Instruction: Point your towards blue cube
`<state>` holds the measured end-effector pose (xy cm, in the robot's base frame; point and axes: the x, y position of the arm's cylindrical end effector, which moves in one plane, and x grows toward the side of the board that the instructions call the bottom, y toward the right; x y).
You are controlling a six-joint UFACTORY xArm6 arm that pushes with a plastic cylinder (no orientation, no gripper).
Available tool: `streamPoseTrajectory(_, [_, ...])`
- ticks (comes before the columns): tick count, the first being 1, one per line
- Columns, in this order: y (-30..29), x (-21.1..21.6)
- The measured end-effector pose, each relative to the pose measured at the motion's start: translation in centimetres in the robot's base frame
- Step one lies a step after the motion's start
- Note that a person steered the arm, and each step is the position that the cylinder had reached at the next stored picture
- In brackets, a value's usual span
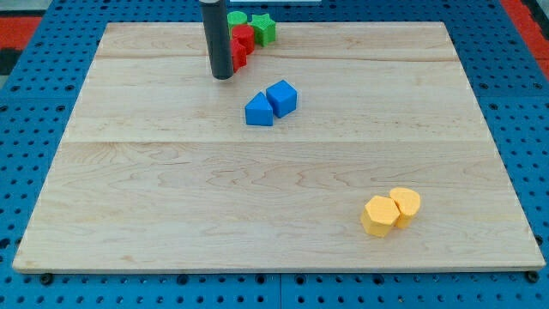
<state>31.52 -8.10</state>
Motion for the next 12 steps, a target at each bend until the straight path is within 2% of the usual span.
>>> streamPoseTrajectory(3, [-1.5,-0.1])
streamPoseTrajectory(6, [-2.2,-2.0])
streamPoseTrajectory(9, [-1.3,2.1])
streamPoseTrajectory(12, [-0.8,2.8])
